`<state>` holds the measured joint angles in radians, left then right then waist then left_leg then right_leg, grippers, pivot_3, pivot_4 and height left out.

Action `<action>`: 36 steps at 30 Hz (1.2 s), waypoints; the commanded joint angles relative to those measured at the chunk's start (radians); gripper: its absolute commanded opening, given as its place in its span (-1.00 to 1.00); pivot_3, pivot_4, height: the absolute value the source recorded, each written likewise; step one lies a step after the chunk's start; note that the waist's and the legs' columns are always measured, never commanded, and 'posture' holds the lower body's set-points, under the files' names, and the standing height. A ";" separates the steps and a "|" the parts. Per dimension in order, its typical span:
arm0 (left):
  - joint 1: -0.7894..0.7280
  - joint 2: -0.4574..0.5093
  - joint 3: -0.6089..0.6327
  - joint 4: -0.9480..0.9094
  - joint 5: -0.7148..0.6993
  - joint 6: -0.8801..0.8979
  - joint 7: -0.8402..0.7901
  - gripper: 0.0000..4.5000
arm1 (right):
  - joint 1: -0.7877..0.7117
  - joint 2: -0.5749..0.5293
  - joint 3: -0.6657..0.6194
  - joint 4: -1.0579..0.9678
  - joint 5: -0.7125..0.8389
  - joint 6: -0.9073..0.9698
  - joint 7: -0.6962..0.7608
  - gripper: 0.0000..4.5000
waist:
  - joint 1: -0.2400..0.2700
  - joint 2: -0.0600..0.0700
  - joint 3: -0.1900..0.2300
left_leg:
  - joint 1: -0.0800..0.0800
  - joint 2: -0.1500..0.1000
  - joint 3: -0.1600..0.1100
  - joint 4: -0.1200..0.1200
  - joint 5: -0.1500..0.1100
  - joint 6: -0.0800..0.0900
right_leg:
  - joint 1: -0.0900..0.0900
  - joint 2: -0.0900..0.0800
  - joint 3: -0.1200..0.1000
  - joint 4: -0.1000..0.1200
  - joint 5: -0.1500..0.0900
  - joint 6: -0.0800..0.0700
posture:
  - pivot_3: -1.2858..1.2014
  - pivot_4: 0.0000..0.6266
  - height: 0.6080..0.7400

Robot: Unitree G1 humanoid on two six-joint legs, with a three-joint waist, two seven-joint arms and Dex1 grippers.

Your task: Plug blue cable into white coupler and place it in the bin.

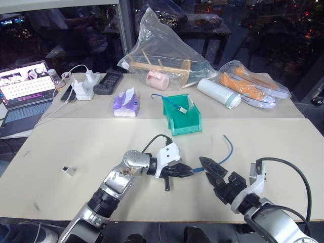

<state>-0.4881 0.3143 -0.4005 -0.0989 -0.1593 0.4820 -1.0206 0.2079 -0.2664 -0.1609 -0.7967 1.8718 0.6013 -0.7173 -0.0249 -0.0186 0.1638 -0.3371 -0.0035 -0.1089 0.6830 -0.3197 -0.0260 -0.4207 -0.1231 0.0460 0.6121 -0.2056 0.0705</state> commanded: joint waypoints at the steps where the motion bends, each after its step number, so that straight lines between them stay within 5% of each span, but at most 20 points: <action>1: -0.005 -0.002 -0.002 -0.052 -0.016 0.007 0.014 -0.98 | -0.019 -0.014 0.053 -0.062 0.020 -0.086 -0.047 1.00 | 0.004 0.000 0.000 | 0.000 0.000 0.000 0.000 0.000 0.000 | 0.000 0.000 0.000 0.000 0.000 0.000 | 0.03 -0.52 1.00; 27: -0.006 -0.001 0.020 -0.072 -0.091 0.094 0.045 -0.98 | 0.012 -0.208 0.157 0.011 -0.158 -0.121 0.172 1.00 | 0.008 0.000 0.000 | 0.000 0.000 0.000 -0.001 0.000 0.000 | 0.000 0.000 0.000 -0.002 0.000 0.000 | 0.03 -0.52 1.00; 36: -0.014 0.007 0.015 -0.065 -0.101 0.094 0.041 -0.98 | 0.021 -0.174 0.168 0.038 -0.178 -0.132 0.231 -0.27 | 0.009 0.000 0.000 | 0.000 0.000 0.000 -0.002 0.000 0.000 | 0.000 0.000 0.000 -0.002 0.000 0.000 | 0.03 -0.52 1.00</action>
<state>-0.4908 0.3240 -0.3905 -0.1405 -0.2403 0.5747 -0.9741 0.2258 -0.4447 0.0083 -0.7344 1.6918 0.4726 -0.5050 -0.0159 -0.0186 0.1638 -0.3373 -0.0035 -0.1089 0.6814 -0.3198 -0.0258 -0.4208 -0.1231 0.0458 0.6105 -0.2059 0.0700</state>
